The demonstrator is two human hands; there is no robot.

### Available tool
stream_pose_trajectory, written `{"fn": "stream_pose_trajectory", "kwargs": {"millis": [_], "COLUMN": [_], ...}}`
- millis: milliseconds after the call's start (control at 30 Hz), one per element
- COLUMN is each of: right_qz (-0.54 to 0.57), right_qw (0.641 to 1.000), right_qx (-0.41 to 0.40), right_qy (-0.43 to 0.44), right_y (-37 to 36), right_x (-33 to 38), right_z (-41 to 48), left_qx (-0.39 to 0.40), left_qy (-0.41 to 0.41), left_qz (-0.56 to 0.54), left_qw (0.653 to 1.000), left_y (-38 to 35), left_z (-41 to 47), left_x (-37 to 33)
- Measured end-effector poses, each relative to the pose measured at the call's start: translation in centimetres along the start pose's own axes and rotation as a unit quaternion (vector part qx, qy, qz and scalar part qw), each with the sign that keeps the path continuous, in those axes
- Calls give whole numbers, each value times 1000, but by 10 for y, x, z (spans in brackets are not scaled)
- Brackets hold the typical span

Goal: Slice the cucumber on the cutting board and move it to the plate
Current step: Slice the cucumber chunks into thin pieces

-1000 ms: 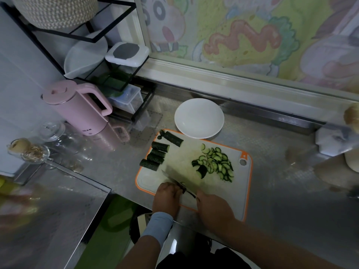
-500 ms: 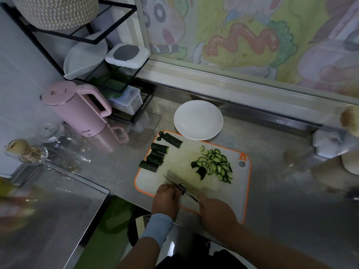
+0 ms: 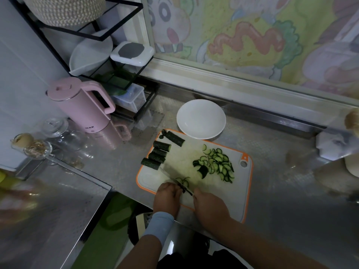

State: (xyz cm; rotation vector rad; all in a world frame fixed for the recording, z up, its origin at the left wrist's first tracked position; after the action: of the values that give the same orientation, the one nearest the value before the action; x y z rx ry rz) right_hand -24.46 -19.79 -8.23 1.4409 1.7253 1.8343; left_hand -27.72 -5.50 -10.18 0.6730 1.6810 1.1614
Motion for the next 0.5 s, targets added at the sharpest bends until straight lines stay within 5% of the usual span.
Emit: {"fn": "stream_pose_trajectory", "kwargs": {"millis": [500], "right_qz": [19], "right_qw": [999], "right_qx": [37], "right_qy": [-19], "right_y": [21], "right_x": [-8], "right_z": [-27], "left_qx": [-13], "left_qy": [-11], "left_qz": [-15], "left_qw": [1000], "left_y": [1], "left_z": [0], "left_x": [2]}}
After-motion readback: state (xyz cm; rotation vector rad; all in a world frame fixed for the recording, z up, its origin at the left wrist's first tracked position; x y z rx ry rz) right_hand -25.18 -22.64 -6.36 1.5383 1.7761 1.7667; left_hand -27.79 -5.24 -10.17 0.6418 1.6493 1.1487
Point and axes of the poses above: each hand's wrist, its own z-axis towards the middle knuckle, its own y-axis out of the back of the hand, x = y × z, the point moved 7 cm from there along z, towards the middle knuckle, and after that the axes turned 8 degrees about z, right-handed, at the moved point
